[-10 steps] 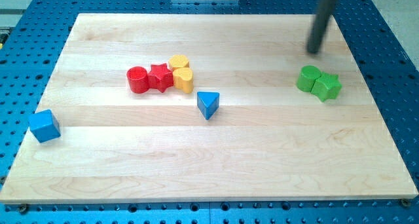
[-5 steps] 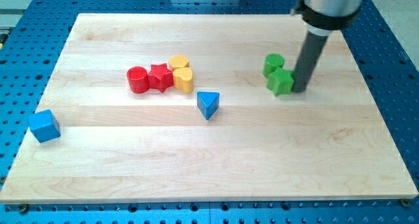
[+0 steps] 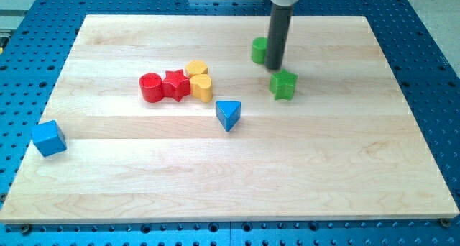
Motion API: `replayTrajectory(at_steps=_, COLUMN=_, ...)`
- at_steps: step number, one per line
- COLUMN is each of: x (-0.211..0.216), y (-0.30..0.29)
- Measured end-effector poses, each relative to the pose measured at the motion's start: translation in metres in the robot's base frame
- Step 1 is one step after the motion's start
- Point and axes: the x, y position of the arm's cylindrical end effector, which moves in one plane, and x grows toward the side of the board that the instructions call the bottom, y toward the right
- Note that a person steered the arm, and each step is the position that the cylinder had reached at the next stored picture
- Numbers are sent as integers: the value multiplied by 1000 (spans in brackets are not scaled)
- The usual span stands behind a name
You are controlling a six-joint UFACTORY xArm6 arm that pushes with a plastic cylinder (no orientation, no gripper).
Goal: Slide the green circle to the top left side of the board
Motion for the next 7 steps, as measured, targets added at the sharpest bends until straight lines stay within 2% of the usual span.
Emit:
replayTrajectory(at_steps=1, x=-13, y=-14)
replayTrajectory(at_steps=2, x=-37, y=15)
replayTrajectory(at_steps=3, x=-43, y=-63)
replayTrajectory(at_steps=4, x=-60, y=-117)
replayTrajectory(at_steps=5, x=-57, y=-117)
replayTrajectory(at_steps=6, x=-53, y=-146)
replayTrajectory(at_steps=7, x=-53, y=-220)
